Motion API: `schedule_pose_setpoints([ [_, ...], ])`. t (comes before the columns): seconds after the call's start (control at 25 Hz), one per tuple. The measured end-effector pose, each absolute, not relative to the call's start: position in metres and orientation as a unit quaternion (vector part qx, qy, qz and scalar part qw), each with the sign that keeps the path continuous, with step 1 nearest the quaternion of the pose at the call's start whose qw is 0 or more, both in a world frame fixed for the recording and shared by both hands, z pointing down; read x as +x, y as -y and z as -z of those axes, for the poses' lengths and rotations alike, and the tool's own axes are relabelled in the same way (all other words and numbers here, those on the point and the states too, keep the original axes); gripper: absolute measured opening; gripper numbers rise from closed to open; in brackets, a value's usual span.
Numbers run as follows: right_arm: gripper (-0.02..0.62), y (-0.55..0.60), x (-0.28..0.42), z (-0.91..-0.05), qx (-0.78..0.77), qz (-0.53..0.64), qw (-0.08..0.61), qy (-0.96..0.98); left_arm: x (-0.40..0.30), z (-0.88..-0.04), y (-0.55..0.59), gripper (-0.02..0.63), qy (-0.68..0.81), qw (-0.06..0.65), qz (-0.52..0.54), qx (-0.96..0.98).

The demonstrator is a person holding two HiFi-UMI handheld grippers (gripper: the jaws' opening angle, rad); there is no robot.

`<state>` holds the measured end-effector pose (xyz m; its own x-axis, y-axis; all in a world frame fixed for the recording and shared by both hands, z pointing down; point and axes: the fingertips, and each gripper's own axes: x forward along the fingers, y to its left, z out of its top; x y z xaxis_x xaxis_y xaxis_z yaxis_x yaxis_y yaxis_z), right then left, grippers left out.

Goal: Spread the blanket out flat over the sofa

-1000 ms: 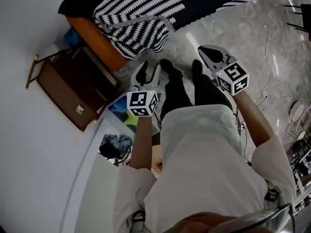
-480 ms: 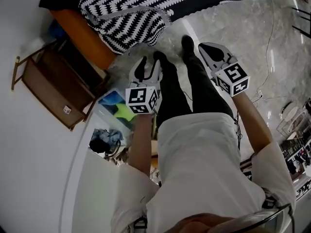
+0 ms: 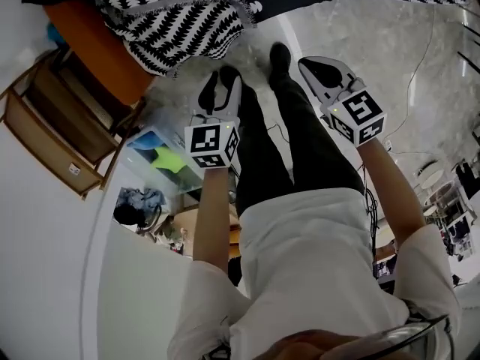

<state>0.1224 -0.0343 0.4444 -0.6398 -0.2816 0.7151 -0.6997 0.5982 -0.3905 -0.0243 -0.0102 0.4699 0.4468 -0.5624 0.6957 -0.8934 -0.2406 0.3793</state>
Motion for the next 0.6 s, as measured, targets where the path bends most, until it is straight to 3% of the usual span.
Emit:
schedule_pose_setpoints([
  [0.6,0.002,0.065,0.128,-0.568,0.240,-0.355,0.309,0.849,0.024,-0.632,0.050,0.195,0.476,0.385,-0.267,0.744],
])
